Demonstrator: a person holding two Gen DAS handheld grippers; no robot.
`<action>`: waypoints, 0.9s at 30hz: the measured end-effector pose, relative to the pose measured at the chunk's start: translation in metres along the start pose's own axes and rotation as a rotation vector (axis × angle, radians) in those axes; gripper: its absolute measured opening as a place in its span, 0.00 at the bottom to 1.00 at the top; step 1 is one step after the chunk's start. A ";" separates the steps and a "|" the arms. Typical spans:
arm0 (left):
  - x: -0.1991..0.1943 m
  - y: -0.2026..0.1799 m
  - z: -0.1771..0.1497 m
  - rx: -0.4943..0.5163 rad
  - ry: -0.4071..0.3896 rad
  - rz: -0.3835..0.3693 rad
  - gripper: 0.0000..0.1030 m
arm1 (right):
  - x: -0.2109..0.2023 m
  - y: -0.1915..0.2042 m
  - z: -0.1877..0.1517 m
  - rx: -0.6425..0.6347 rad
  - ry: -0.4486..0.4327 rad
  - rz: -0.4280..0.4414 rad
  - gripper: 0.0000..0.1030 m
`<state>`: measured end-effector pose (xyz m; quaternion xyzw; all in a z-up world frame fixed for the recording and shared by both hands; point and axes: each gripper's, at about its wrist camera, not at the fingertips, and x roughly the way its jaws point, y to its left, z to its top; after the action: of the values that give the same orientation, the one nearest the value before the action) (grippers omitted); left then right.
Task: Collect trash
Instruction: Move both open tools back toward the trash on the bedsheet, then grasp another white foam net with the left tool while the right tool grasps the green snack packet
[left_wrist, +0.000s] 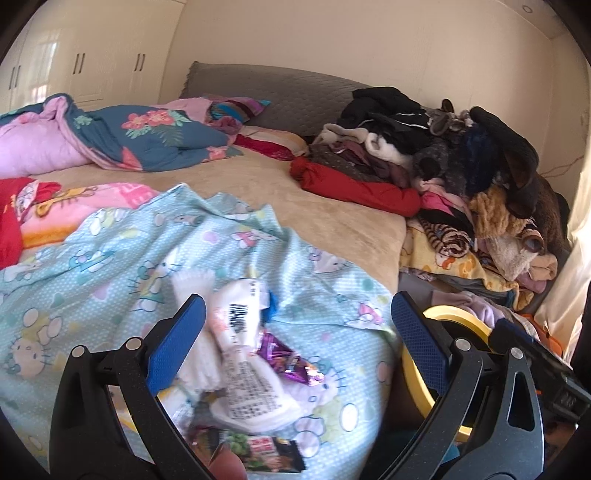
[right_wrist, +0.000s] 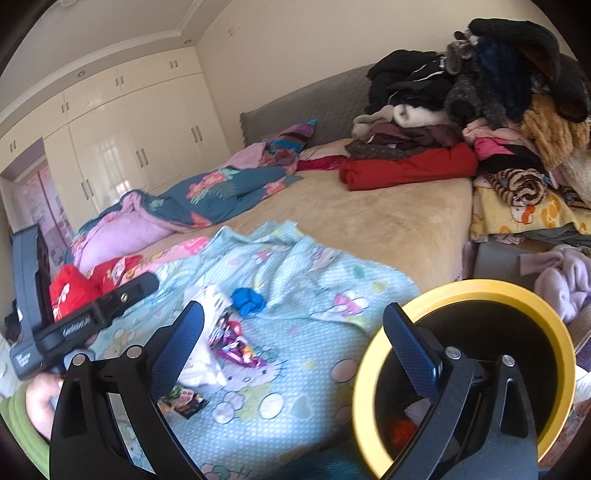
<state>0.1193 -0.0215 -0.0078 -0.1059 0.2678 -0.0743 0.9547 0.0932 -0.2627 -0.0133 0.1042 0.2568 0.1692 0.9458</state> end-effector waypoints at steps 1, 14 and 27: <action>0.000 0.005 0.000 -0.008 0.000 0.006 0.90 | 0.001 0.004 -0.001 -0.008 0.005 0.004 0.92; 0.006 0.070 0.004 -0.124 0.049 0.084 0.90 | 0.018 0.046 -0.017 -0.089 0.071 0.062 0.92; 0.014 0.109 -0.001 -0.202 0.112 0.087 0.90 | 0.036 0.083 -0.039 -0.179 0.169 0.132 0.93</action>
<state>0.1402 0.0811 -0.0421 -0.1857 0.3314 -0.0113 0.9250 0.0802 -0.1683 -0.0388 0.0216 0.3121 0.2615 0.9131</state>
